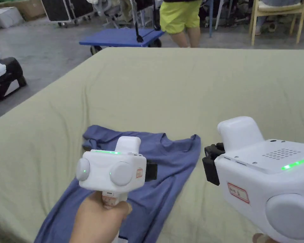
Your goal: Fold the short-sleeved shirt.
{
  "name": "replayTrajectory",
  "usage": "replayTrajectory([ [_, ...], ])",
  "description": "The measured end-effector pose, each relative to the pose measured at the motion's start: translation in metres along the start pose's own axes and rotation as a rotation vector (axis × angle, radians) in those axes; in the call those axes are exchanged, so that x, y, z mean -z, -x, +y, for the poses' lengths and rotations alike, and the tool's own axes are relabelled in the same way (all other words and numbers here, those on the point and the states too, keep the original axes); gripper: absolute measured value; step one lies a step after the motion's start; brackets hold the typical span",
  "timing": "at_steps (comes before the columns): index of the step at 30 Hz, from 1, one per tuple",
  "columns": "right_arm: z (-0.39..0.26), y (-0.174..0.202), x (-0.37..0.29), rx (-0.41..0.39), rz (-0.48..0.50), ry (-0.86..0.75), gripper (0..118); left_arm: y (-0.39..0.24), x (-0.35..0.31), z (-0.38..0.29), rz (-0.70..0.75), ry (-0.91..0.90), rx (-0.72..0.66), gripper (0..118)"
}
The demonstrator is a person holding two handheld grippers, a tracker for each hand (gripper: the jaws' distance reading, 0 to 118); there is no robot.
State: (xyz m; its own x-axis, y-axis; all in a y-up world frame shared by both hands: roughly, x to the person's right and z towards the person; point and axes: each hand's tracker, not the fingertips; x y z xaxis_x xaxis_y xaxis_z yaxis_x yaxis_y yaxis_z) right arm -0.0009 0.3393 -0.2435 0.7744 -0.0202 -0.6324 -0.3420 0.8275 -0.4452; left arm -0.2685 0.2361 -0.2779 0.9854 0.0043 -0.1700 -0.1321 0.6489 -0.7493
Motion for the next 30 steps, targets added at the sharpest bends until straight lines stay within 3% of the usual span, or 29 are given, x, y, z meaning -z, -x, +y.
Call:
replayTrajectory([
  [1,-0.005,-0.006,0.009,0.018,0.003,0.027,2,-0.001,0.024,-0.001,-0.002,0.103,0.017,118],
  [4,-0.015,-0.019,0.027,0.026,-0.008,0.072,2,0.003,0.067,-0.013,-0.018,0.086,-0.018,118],
  [7,-0.021,-0.023,0.037,0.016,-0.021,0.093,2,0.008,0.094,-0.021,0.007,0.191,-0.010,118],
  [9,-0.023,-0.026,0.043,0.012,-0.018,0.106,2,0.006,0.116,-0.025,0.058,0.274,0.083,118],
  [10,-0.024,-0.027,0.044,0.013,-0.013,0.113,2,0.008,0.122,-0.030,0.048,0.286,0.104,113],
  [11,-0.026,-0.026,0.043,0.014,-0.007,0.116,2,0.015,0.114,-0.027,0.000,0.217,0.031,92],
  [12,-0.027,-0.026,0.041,0.018,0.000,0.114,2,0.018,0.107,-0.024,0.007,0.207,-0.012,55],
  [15,-0.028,-0.029,0.027,0.043,0.006,0.086,2,0.036,0.083,-0.009,0.059,0.106,-0.088,2],
  [16,-0.027,-0.030,0.021,0.047,0.001,0.075,2,0.046,0.080,-0.008,0.085,0.121,-0.117,1],
  [18,-0.023,-0.033,0.009,0.053,-0.022,0.052,2,0.061,0.076,0.002,-0.055,0.175,-0.222,1],
  [21,-0.017,-0.042,-0.023,0.063,-0.071,0.003,2,0.035,0.034,0.015,0.023,0.071,-0.173,1],
  [24,-0.010,-0.064,-0.066,0.105,-0.106,-0.048,2,0.004,-0.022,0.040,-0.012,-0.028,-0.215,1],
  [27,-0.002,-0.086,-0.116,0.139,-0.185,-0.123,2,-0.028,-0.070,0.075,-0.049,-0.100,-0.136,1],
  [30,0.005,-0.104,-0.166,0.123,-0.267,-0.170,2,-0.078,-0.111,0.109,-0.085,-0.193,-0.022,1],
])
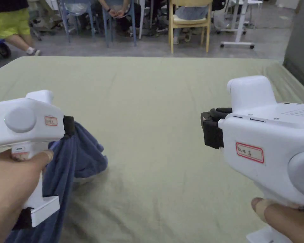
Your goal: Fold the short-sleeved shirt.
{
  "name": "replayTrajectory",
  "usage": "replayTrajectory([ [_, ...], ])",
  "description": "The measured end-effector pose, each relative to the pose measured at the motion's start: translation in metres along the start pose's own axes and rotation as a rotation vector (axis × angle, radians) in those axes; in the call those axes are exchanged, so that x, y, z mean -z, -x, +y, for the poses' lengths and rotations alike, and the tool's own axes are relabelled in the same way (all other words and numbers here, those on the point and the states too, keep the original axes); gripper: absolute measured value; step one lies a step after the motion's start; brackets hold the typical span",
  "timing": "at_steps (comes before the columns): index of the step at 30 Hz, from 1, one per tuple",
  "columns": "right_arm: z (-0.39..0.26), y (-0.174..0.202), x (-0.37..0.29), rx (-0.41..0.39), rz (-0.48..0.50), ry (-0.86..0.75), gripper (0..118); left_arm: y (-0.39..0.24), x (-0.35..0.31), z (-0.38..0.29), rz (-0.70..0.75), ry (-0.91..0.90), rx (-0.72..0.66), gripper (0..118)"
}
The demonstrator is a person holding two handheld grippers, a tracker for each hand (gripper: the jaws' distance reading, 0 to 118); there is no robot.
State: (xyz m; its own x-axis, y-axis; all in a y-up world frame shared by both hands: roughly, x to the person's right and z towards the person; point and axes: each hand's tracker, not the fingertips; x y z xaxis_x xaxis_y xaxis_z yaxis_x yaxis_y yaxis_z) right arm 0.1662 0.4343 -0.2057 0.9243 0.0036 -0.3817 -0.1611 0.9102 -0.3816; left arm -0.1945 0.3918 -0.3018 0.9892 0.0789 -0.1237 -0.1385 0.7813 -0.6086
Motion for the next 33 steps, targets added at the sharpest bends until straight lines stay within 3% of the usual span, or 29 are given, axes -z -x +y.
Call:
replayTrajectory([
  [4,0.015,-0.030,-0.058,-0.029,-0.092,-0.053,2,-0.085,-0.017,0.027,-0.098,-0.069,0.086,1],
  [10,0.017,-0.062,-0.131,0.011,-0.170,-0.095,2,-0.224,-0.010,0.009,-0.292,-0.008,0.196,1],
  [16,0.016,-0.079,-0.167,-0.014,-0.258,-0.098,2,-0.339,0.021,-0.070,-0.427,0.142,0.314,1],
  [23,0.000,-0.085,-0.161,-0.007,-0.257,-0.056,2,-0.380,0.091,-0.198,-0.465,0.465,0.367,3],
  [24,-0.003,-0.085,-0.157,-0.003,-0.249,-0.045,2,-0.378,0.096,-0.206,-0.470,0.461,0.365,15],
  [25,-0.006,-0.088,-0.152,0.003,-0.241,-0.032,2,-0.373,0.097,-0.208,-0.474,0.457,0.355,76],
  [26,-0.009,-0.089,-0.148,0.010,-0.234,-0.021,2,-0.369,0.097,-0.206,-0.479,0.458,0.342,117],
  [27,-0.011,-0.090,-0.144,0.018,-0.221,-0.015,2,-0.362,0.094,-0.197,-0.511,0.465,0.294,118],
  [30,-0.017,-0.096,-0.135,0.064,-0.180,-0.038,2,-0.306,0.050,-0.140,-0.669,0.244,0.060,117],
  [33,-0.024,-0.100,-0.123,0.102,-0.165,-0.074,2,-0.229,0.000,-0.087,-0.682,0.010,-0.025,118],
])
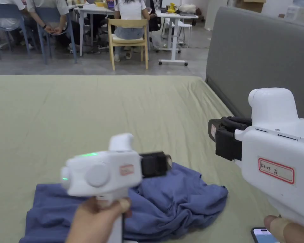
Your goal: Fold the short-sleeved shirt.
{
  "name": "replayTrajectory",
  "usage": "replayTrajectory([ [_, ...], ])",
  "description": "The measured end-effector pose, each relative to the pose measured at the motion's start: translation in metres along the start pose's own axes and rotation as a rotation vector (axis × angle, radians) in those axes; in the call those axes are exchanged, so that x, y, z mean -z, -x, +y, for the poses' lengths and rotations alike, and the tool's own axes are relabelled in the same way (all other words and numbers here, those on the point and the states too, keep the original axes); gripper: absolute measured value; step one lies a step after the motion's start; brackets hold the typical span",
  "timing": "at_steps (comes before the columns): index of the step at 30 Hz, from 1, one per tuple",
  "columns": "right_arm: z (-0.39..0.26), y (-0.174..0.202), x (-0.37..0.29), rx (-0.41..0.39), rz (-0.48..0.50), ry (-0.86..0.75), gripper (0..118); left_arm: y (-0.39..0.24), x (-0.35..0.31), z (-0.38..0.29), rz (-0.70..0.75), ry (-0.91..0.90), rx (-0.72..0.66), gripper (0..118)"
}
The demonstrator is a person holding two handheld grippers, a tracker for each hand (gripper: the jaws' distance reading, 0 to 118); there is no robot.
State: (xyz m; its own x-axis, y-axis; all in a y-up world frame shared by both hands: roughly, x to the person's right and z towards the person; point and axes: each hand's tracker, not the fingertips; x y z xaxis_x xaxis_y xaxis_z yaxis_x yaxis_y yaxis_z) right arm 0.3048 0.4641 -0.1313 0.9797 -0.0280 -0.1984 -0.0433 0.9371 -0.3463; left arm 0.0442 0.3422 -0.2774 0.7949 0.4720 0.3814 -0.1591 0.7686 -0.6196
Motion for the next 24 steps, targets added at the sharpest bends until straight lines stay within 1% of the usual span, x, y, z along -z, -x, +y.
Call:
replayTrajectory([
  [2,-0.009,0.000,0.016,0.051,0.005,0.019,2,0.019,-0.054,0.009,0.122,-0.104,0.032,118],
  [3,-0.016,0.001,0.027,0.072,0.021,0.040,2,0.032,-0.076,0.007,0.226,-0.119,0.043,118],
  [5,-0.034,0.005,0.049,0.095,0.063,0.116,2,0.058,-0.107,-0.008,0.430,-0.070,0.043,116],
  [6,-0.046,0.009,0.060,0.108,0.081,0.152,2,0.066,-0.118,-0.026,0.525,-0.020,0.040,96],
  [7,-0.059,0.014,0.071,0.123,0.095,0.186,2,0.079,-0.127,-0.044,0.540,0.022,-0.007,21],
  [8,-0.070,0.019,0.080,0.131,0.109,0.218,2,0.090,-0.136,-0.059,0.523,0.049,-0.052,0],
  [9,-0.080,0.024,0.089,0.139,0.123,0.255,2,0.100,-0.141,-0.074,0.513,0.076,-0.108,0],
  [10,-0.088,0.030,0.097,0.146,0.139,0.283,2,0.116,-0.135,-0.084,0.524,0.160,-0.177,0],
  [11,-0.094,0.035,0.105,0.153,0.163,0.304,2,0.124,-0.135,-0.090,0.571,0.197,-0.178,0],
  [12,-0.099,0.041,0.112,0.153,0.185,0.323,2,0.130,-0.132,-0.093,0.561,0.229,-0.145,0],
  [13,-0.101,0.045,0.118,0.143,0.195,0.333,2,0.136,-0.128,-0.089,0.546,0.220,-0.135,0],
  [14,-0.102,0.048,0.123,0.134,0.199,0.339,2,0.144,-0.125,-0.095,0.550,0.209,-0.133,0],
  [17,-0.101,0.054,0.131,0.104,0.197,0.341,2,0.167,-0.111,-0.070,0.537,0.176,-0.137,0],
  [19,-0.102,0.051,0.137,0.100,0.184,0.346,2,0.172,-0.096,-0.060,0.547,0.144,-0.103,0],
  [20,-0.104,0.049,0.137,0.105,0.178,0.349,2,0.183,-0.082,-0.048,0.545,0.139,-0.074,3],
  [21,-0.105,0.045,0.140,0.114,0.172,0.356,2,0.195,-0.067,-0.038,0.571,0.129,-0.034,42],
  [22,-0.107,0.042,0.142,0.124,0.165,0.364,2,0.202,-0.049,-0.034,0.605,0.115,-0.005,117],
  [23,-0.109,0.038,0.144,0.135,0.151,0.374,2,0.218,-0.026,-0.026,0.655,0.170,0.020,118],
  [24,-0.112,0.033,0.144,0.142,0.137,0.379,2,0.233,-0.011,-0.020,0.647,0.129,0.047,118],
])
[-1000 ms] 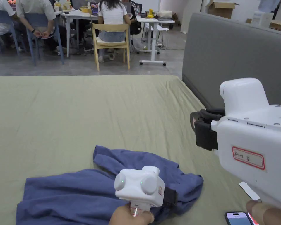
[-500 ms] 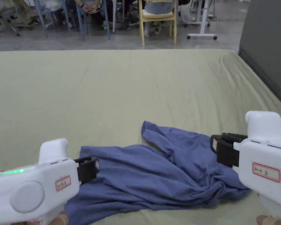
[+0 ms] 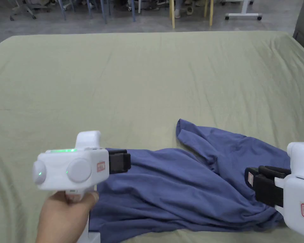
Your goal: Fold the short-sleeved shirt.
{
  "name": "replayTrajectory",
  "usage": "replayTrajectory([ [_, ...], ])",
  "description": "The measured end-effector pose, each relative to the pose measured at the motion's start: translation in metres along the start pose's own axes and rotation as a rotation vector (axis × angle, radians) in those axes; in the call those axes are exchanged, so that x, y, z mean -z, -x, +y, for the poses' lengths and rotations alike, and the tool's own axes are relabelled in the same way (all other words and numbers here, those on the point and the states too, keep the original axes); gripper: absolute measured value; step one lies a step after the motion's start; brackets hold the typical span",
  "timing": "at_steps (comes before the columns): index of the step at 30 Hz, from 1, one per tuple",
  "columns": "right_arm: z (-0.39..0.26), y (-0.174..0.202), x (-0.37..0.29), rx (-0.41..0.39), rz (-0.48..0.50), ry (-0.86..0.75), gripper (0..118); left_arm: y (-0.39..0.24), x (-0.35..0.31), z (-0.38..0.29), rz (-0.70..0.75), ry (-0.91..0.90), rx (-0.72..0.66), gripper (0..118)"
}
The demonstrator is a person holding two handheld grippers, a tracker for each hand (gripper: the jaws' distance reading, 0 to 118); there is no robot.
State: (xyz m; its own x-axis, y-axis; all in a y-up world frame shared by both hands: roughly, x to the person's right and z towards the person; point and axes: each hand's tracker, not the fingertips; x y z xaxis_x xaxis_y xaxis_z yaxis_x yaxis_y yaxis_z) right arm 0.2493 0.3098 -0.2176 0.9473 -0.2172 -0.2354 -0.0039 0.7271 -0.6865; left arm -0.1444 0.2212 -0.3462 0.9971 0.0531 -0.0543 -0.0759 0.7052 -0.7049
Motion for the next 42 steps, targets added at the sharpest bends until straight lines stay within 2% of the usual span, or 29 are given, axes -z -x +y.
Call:
replayTrajectory([
  [2,-0.002,-0.009,0.002,0.005,-0.028,0.015,2,-0.004,0.046,0.005,0.049,0.131,0.034,118],
  [5,-0.007,-0.027,0.005,0.009,-0.090,0.044,2,-0.012,0.098,-0.001,0.095,0.213,0.077,118],
  [6,-0.007,-0.036,0.007,0.019,-0.113,0.062,2,-0.025,0.088,0.003,0.121,0.241,0.119,117],
  [7,-0.007,-0.044,0.009,0.032,-0.134,0.074,2,-0.033,0.092,0.001,0.128,0.253,0.145,103],
  [8,-0.009,-0.054,0.011,0.055,-0.169,0.089,2,-0.043,0.092,-0.002,0.133,0.240,0.178,78],
  [9,-0.009,-0.064,0.013,0.070,-0.203,0.105,2,-0.052,0.083,-0.003,0.068,0.178,0.171,39],
  [10,-0.009,-0.072,0.015,0.080,-0.230,0.115,2,-0.044,0.089,0.004,0.013,0.141,0.145,7],
  [11,-0.009,-0.080,0.018,0.087,-0.260,0.124,2,-0.050,0.084,0.005,-0.017,0.134,0.138,7],
  [13,-0.011,-0.095,0.024,0.093,-0.325,0.142,2,-0.067,0.078,0.005,0.055,0.159,0.187,7],
  [14,-0.010,-0.101,0.027,0.089,-0.342,0.151,2,-0.060,0.087,0.011,0.009,0.191,0.166,7],
  [16,-0.007,-0.110,0.031,0.099,-0.336,0.155,2,-0.049,0.082,0.016,-0.094,0.184,0.071,7],
  [18,-0.002,-0.114,0.033,0.110,-0.325,0.148,2,-0.044,0.067,0.018,-0.060,0.149,0.069,7],
  [21,0.022,-0.120,0.053,0.043,-0.261,0.122,2,-0.036,0.043,0.021,-0.077,0.113,0.050,7],
  [22,0.035,-0.124,0.067,0.014,-0.260,0.110,13,-0.035,0.037,0.022,-0.085,0.109,0.049,7],
  [23,0.047,-0.129,0.083,-0.013,-0.264,0.116,45,-0.035,0.032,0.023,-0.087,0.103,0.053,7],
  [24,0.061,-0.137,0.103,-0.020,-0.271,0.128,95,-0.036,0.028,0.024,-0.091,0.099,0.063,7],
  [25,0.071,-0.147,0.124,-0.033,-0.272,0.161,118,-0.036,0.024,0.024,-0.093,0.096,0.069,7],
  [27,0.084,-0.166,0.162,-0.024,-0.253,0.176,118,-0.040,0.018,0.023,-0.094,0.087,0.083,7],
  [28,0.088,-0.171,0.176,-0.007,-0.251,0.246,118,-0.040,0.016,0.023,-0.090,0.085,0.089,7],
  [31,0.078,-0.192,0.225,-0.026,-0.327,0.447,118,-0.040,0.018,0.021,-0.078,0.092,0.098,7],
  [32,0.072,-0.196,0.233,-0.027,-0.353,0.497,113,-0.040,0.018,0.020,-0.076,0.096,0.097,7],
  [34,0.059,-0.199,0.236,-0.017,-0.344,0.532,91,-0.038,0.020,0.019,-0.075,0.104,0.092,7],
  [35,0.059,-0.195,0.221,0.064,-0.250,0.449,69,-0.038,0.021,0.018,-0.072,0.109,0.091,7],
  [36,0.061,-0.189,0.205,0.066,-0.314,0.392,27,-0.036,0.021,0.018,-0.070,0.111,0.091,7],
  [37,0.060,-0.183,0.191,0.055,-0.285,0.346,9,-0.034,0.020,0.018,-0.065,0.111,0.090,7],
  [39,0.056,-0.173,0.168,0.045,-0.146,0.343,9,-0.030,0.018,0.018,-0.052,0.116,0.075,7],
  [42,0.064,-0.157,0.143,-0.005,-0.139,0.299,8,-0.024,0.013,0.021,-0.045,0.115,0.038,7],
])
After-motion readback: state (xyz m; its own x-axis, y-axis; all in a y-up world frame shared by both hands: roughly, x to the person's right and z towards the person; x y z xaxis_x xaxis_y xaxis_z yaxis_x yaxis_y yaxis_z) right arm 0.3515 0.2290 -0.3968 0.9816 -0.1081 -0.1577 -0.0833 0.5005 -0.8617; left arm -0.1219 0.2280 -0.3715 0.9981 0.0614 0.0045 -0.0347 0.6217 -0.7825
